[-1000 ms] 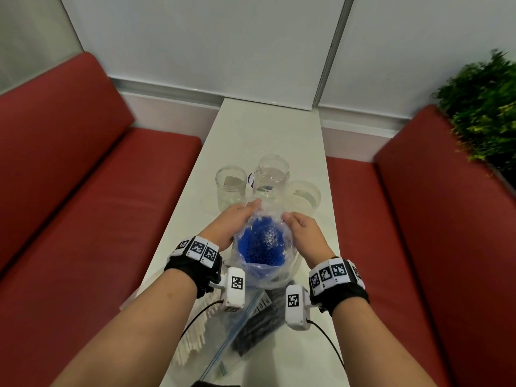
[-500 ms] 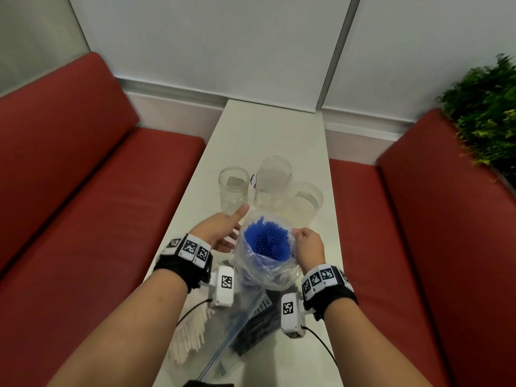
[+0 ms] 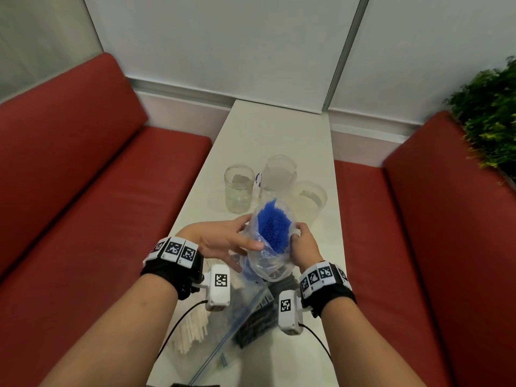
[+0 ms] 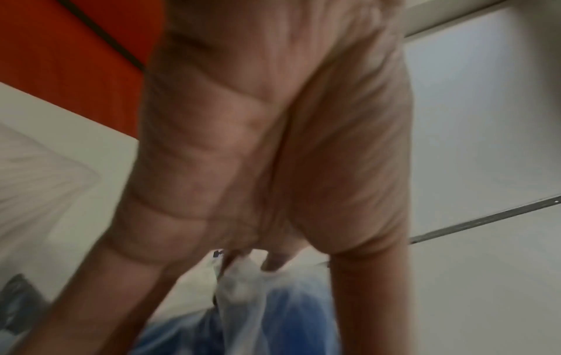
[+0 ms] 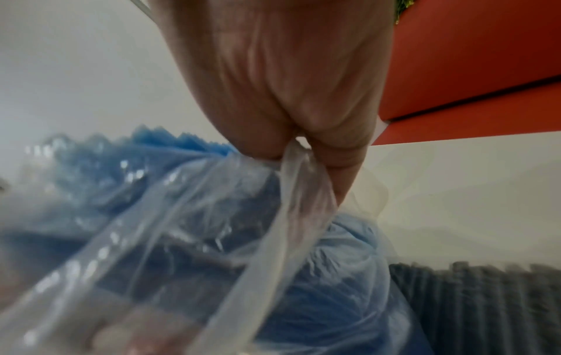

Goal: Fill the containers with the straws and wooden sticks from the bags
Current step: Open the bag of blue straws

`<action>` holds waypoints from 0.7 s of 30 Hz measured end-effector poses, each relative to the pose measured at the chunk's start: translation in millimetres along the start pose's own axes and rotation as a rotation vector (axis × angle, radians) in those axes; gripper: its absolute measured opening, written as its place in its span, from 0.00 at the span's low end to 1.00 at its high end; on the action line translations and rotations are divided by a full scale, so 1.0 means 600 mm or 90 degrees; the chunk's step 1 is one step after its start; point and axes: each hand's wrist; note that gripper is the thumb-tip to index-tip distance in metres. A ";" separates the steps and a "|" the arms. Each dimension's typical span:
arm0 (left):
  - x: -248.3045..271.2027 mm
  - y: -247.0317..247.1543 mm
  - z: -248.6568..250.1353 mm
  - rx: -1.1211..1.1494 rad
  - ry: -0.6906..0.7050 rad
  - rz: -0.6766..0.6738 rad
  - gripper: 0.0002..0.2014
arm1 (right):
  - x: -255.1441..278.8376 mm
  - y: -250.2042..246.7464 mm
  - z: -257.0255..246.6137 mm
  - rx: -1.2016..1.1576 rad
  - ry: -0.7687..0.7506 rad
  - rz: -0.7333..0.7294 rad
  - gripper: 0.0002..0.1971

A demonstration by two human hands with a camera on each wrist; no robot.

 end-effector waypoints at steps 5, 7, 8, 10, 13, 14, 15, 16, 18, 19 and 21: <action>0.003 0.002 -0.006 0.059 0.051 -0.030 0.39 | 0.007 -0.010 -0.004 -0.088 0.038 -0.068 0.15; 0.008 -0.007 -0.005 0.052 0.042 0.004 0.37 | 0.008 -0.018 0.001 -0.109 0.050 -0.051 0.15; 0.008 -0.010 -0.004 0.052 0.035 0.026 0.36 | 0.009 -0.022 0.002 -0.119 0.053 -0.038 0.15; 0.006 -0.013 -0.001 0.045 0.026 0.055 0.32 | 0.011 -0.027 0.001 -0.124 0.055 -0.034 0.16; -0.012 -0.011 -0.004 0.101 0.018 0.158 0.24 | 0.017 -0.033 -0.005 -0.128 0.052 -0.065 0.19; -0.022 -0.010 -0.010 0.132 0.003 0.224 0.22 | 0.020 -0.033 -0.008 -0.128 0.051 -0.078 0.21; -0.032 -0.007 -0.019 0.152 -0.008 0.294 0.22 | 0.024 -0.031 -0.009 -0.117 0.047 -0.093 0.24; -0.044 -0.005 -0.031 0.152 -0.010 0.347 0.22 | 0.027 -0.026 -0.009 -0.094 0.036 -0.105 0.28; -0.069 0.000 -0.058 0.112 0.005 0.403 0.18 | 0.037 -0.011 -0.008 -0.022 -0.016 -0.123 0.33; -0.080 0.005 -0.071 0.113 0.013 0.404 0.14 | 0.042 -0.004 -0.004 0.023 -0.049 -0.130 0.36; -0.093 0.012 -0.089 0.169 0.007 0.378 0.13 | 0.051 0.011 0.006 0.086 -0.089 -0.144 0.36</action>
Point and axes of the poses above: each hand's wrist, its own x-axis away from the middle knuckle, its own y-axis out of the palm, z = x × y, and after that the axes turned 14 degrees about -y, right-handed
